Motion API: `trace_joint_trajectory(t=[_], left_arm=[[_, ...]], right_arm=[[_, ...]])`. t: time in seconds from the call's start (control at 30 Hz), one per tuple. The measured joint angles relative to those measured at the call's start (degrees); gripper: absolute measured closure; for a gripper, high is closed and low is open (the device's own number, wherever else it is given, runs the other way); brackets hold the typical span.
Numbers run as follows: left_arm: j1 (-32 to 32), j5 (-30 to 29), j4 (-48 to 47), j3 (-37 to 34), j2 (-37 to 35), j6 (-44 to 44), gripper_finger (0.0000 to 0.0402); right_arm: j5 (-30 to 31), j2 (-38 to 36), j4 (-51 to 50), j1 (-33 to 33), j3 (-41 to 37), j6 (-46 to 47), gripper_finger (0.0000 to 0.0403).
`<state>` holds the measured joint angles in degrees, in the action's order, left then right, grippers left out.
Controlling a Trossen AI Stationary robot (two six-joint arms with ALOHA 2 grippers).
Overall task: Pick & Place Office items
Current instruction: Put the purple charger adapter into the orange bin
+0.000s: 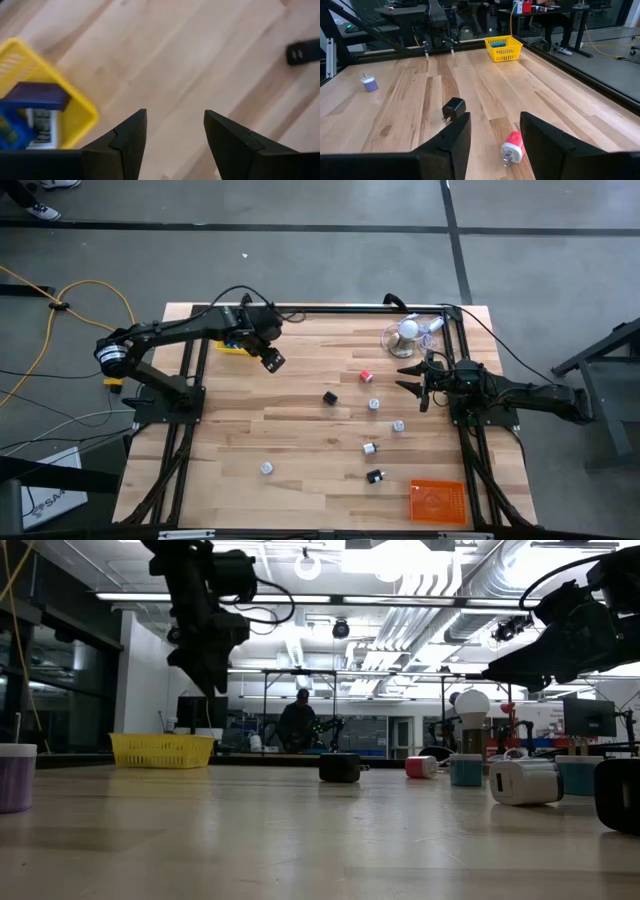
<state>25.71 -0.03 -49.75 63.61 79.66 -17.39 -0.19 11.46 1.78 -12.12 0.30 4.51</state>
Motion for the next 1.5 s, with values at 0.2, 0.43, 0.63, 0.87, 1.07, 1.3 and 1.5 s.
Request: trace_joint_trajectory(t=[0.2,0.43,0.63,0.87,1.07,1.3,1.5], left_arm=[[-5.3,-1.3,0.1,0.0,0.0,-2.7,0.0210],[-11.7,-4.4,0.4,0.0,0.0,-3.6,0.0210],[-17.6,-5.9,3.4,0.0,0.0,-3.1,0.0210],[-24.1,-6.8,9.6,-2.7,-0.4,-1.9,0.0210],[-29.1,-7.7,17.6,-10.9,-5.0,-7.2,0.0210],[-38.0,-13.4,20.6,-18.1,-11.6,-20.3,0.0210],[-44.8,-13.5,18.3,-18.5,-12.6,-29.0,0.0210]], right_arm=[[0.0,0.0,0.0,0.0,0.0,0.0,0.0245],[0.0,0.0,0.0,0.0,0.0,0.0,0.0245],[0.0,0.0,0.0,0.0,0.0,0.0,0.0245],[0.0,0.0,0.0,0.0,0.0,0.0,0.0245],[0.0,0.0,0.0,0.0,0.0,0.0,0.0245],[0.0,0.0,0.0,0.0,0.0,0.0,0.0245],[0.0,0.0,0.0,0.0,0.0,0.0,0.0245]])
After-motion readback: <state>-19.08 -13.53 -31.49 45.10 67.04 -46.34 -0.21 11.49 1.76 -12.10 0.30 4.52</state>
